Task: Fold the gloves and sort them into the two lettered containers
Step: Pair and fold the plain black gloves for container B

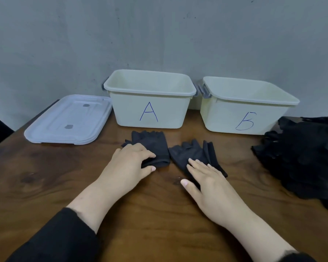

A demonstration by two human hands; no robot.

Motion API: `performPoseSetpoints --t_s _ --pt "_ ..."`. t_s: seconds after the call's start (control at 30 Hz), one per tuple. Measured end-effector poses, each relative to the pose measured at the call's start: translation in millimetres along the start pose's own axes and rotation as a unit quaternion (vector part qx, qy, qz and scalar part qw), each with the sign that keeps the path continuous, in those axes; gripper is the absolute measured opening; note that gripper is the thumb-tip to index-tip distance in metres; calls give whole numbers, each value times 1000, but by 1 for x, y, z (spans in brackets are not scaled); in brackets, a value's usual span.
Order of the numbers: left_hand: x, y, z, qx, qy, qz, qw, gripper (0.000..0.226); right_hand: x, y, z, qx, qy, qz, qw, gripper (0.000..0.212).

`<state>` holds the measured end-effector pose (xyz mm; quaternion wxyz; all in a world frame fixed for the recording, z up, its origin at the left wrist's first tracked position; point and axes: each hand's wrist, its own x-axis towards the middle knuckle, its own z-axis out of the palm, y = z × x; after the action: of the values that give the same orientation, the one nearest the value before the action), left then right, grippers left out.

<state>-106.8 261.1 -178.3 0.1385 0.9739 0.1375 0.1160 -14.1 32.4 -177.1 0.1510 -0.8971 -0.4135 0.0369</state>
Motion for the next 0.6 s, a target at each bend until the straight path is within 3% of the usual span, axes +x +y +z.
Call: performPoseSetpoints --t_s 0.1,0.2,0.33,0.47,0.6 --pt "4 0 2 6 6 -4 1000 35 3 -4 8 -4 -12 2 1000 68" --pt "5 0 2 -1 38 -5 999 27 5 -6 6 63 10 -14 998 62" --pt "2 -3 2 -18 94 -17 995 19 2 9 -9 115 149 -26 982 33" --pt "1 -2 -3 -93 214 -30 972 15 1 18 -8 84 87 -31 992 27" --pt "-2 26 -15 -192 328 -50 924 16 0 8 -9 186 147 -14 971 32"
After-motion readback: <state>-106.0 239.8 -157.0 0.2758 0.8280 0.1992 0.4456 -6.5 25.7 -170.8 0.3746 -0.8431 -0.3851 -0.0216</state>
